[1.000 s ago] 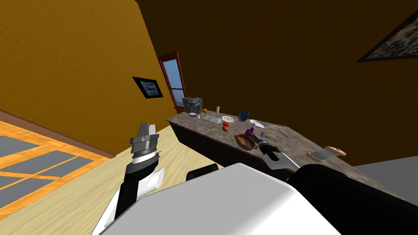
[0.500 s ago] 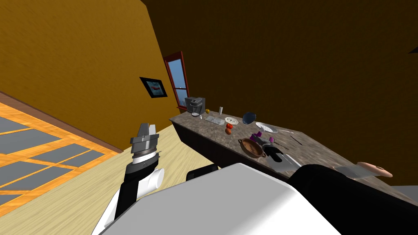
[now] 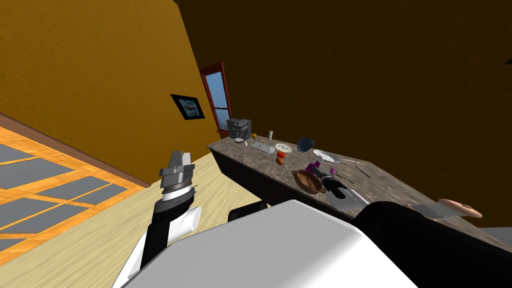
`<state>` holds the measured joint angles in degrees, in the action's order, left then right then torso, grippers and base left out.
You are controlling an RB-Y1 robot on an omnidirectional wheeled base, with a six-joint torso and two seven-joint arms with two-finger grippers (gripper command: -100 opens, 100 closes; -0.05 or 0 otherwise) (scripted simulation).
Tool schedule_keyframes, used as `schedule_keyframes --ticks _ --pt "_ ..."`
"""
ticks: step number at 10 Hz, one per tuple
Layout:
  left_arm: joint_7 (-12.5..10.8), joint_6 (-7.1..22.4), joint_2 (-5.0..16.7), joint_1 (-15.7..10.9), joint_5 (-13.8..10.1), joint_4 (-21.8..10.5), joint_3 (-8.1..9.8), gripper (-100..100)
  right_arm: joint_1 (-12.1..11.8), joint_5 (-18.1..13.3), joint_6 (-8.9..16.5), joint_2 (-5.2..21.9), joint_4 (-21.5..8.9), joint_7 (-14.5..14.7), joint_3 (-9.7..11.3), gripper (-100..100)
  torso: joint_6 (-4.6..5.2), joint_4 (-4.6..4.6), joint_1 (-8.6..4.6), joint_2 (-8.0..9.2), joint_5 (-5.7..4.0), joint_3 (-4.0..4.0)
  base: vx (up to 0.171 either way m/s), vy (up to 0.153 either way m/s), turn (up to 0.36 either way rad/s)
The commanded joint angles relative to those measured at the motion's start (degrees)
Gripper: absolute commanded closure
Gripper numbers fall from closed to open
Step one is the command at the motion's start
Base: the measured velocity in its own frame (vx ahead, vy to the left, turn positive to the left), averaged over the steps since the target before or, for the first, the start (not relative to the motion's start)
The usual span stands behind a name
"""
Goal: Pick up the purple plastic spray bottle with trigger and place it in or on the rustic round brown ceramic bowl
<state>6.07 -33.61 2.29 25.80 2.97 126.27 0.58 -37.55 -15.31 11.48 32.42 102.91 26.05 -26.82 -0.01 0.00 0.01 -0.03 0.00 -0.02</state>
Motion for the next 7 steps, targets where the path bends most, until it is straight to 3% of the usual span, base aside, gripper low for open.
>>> schedule_keyframes --ticks 1,2,3,4,5,7 --pt "0.0 0.0 0.0 0.0 0.0 0.0 0.0 0 0.0 0.0 0.0 0.0 0.0 0.0 0.0 100 0.0 0.0 0.0 0.0 0.0 0.0 0.0 0.0 0.0" --pt "0.0 0.0 0.0 0.0 0.0 0.0 0.0 0 0.0 0.0 0.0 0.0 0.0 0.0 0.01 0 0.0 0.0 0.0 0.0 0.01 0.0 0.0 0.0 0.0" --pt "0.0 0.0 0.0 0.0 0.0 0.0 0.0 0 0.0 0.0 0.0 0.0 0.0 0.0 0.0 100 0.0 0.0 0.01 0.0 0.01 0.0 0.0 0.0 0.0" --pt "0.0 0.0 0.0 0.0 0.0 0.0 0.0 0 0.0 0.0 0.0 0.0 0.0 -0.01 0.0 0 0.0 0.0 0.01 0.0 0.01 0.0 0.0 0.0 0.0" --pt "0.0 0.0 0.0 0.0 0.0 0.0 0.0 0 -1.15 0.67 0.99 0.68 1.71 -0.13 -0.54 100 0.0 0.0 0.01 0.0 0.01 0.0 -0.001 0.025 -0.025" --pt "0.0 0.0 0.0 0.0 0.0 0.0 0.0 0 -2.49 1.45 2.14 1.48 3.72 -0.28 -1.16 100 0.02 0.02 0.19 0.05 0.08 0.03 -0.003 0.042 -0.028"
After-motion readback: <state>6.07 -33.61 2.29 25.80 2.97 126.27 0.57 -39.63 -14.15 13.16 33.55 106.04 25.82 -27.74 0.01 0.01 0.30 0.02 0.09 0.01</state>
